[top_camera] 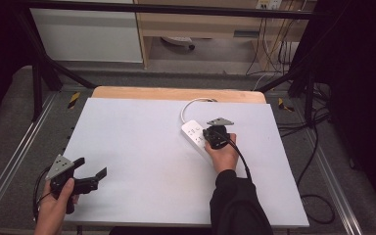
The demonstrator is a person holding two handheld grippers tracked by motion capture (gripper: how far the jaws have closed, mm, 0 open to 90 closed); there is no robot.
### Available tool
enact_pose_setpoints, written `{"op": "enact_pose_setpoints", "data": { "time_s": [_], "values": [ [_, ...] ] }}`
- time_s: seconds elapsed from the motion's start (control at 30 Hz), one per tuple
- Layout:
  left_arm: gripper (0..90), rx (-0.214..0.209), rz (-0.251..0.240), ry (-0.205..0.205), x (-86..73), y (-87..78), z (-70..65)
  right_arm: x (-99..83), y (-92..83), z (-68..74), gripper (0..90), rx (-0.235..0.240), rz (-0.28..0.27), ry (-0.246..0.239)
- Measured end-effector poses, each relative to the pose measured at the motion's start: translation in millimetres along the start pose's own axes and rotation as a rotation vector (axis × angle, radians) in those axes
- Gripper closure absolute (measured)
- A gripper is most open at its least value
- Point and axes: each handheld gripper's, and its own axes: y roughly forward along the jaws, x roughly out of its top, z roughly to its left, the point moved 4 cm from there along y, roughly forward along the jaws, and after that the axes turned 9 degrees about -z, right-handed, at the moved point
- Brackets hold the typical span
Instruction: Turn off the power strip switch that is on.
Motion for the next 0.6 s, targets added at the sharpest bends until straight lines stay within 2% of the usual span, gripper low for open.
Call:
{"op": "enact_pose_setpoints", "data": {
  "time_s": [0.07, 0.17, 0.27, 0.37, 0.47, 0.57, 0.6],
  "values": [
    [5.5, 0.001, 0.000, 0.000, 0.0, 0.1, -0.2, 1.0, 0.0, 0.8, 90.0, 0.015, -0.010, 0.023],
    [5.5, 0.001, 0.000, 0.000, -0.1, -0.2, 0.1, 2.0, 0.2, 3.4, 90.0, 0.032, -0.006, 0.034],
    [5.5, 0.004, -0.001, -0.002, -0.2, -0.2, 1.4, 2.0, -1.4, 1.5, 90.0, 0.026, -0.009, 0.038],
    [5.5, 0.006, 0.003, -0.004, -0.7, 0.4, 1.7, 5.1, -6.3, -7.0, 90.0, 0.016, -0.056, 0.091],
    [5.6, 0.006, 0.003, -0.001, -0.6, 0.1, 1.4, 7.5, -8.9, -11.3, 90.0, 0.015, -0.058, 0.076],
    [5.5, 0.006, 0.005, -0.002, -0.8, 0.1, 1.2, 8.6, -11.9, -13.7, 90.0, 0.010, -0.055, 0.086],
    [5.5, 0.007, 0.005, 0.000, -0.8, 0.0, 1.2, 8.9, -12.6, -14.4, 86.4, 0.008, -0.055, 0.088]
  ]
}}
